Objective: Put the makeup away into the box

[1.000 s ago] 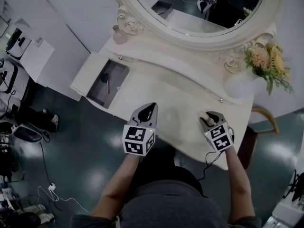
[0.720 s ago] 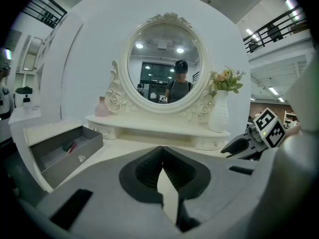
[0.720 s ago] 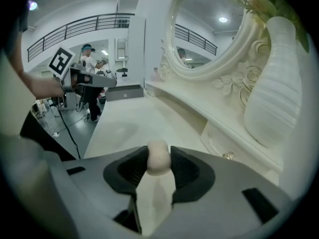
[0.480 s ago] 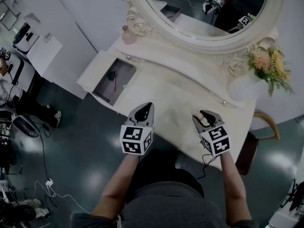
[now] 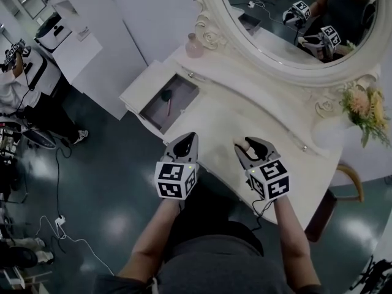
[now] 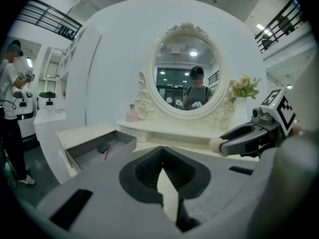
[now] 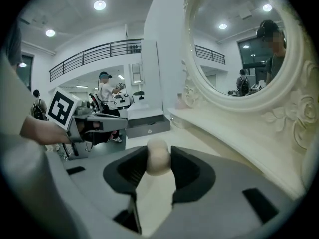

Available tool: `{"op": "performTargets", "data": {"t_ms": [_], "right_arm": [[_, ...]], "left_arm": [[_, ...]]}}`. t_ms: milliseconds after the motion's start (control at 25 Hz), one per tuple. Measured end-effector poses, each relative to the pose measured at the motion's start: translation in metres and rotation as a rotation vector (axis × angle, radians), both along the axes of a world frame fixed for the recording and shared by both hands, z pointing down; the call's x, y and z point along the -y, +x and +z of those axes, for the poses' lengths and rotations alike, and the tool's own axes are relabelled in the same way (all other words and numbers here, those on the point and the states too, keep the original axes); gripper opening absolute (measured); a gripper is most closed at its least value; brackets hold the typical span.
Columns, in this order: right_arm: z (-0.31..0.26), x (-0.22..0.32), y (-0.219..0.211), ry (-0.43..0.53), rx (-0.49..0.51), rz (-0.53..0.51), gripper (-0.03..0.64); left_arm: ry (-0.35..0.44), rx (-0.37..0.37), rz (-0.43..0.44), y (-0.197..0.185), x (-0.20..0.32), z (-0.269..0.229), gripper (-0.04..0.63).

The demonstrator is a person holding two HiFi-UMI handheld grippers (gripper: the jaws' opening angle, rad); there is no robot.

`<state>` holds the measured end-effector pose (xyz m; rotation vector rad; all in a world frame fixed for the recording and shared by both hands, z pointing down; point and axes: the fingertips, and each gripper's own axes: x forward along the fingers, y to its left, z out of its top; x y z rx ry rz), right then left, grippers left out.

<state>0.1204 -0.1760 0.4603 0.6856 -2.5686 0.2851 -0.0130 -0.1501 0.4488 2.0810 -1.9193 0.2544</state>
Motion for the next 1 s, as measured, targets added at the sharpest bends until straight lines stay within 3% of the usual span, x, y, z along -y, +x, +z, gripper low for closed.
{"op": "performTargets", "data": {"t_ms": [440, 1000], "right_arm": [[-0.012, 0.015, -0.088, -0.015, 0.042, -0.037, 0.152], [-0.006, 0.044, -0.177, -0.002, -0.004, -0.032, 0.152]], "left_arm": [[-0.002, -0.012, -0.035, -0.066, 0.010, 0.004, 0.005], [0.004, -0.033, -0.046, -0.144, 0.028, 0.003, 0.005]]}}
